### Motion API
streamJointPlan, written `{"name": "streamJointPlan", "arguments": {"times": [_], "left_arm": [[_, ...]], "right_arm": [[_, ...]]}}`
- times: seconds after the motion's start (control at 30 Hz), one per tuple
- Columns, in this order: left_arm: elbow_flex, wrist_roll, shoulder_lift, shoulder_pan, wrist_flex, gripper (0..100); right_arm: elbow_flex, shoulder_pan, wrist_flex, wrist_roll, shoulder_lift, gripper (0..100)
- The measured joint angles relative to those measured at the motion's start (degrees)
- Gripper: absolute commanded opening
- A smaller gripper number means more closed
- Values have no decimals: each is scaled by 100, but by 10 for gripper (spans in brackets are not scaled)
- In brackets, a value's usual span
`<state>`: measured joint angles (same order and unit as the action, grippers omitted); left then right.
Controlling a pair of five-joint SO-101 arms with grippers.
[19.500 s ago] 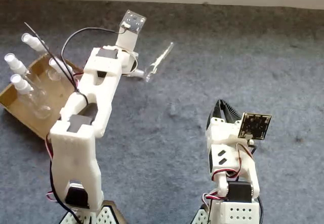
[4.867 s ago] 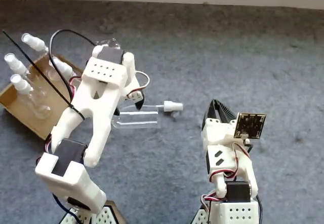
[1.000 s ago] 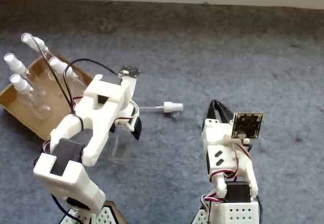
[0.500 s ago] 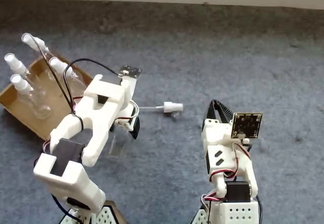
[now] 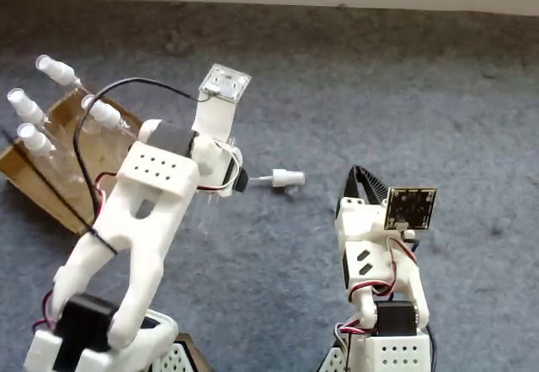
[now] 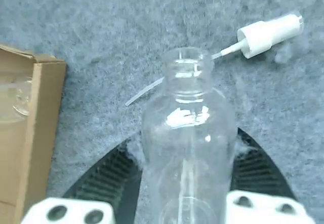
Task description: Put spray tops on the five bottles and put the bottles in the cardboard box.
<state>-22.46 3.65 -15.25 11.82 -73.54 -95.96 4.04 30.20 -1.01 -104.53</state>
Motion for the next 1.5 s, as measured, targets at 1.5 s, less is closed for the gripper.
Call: {"name": "streamJointPlan", "arguments": {"times": [1.5], "left_arm": [[-5222, 448, -7200, -114, 3420, 140]], "right_arm": [[1749, 176, 1943, 0, 1099, 19]]}}
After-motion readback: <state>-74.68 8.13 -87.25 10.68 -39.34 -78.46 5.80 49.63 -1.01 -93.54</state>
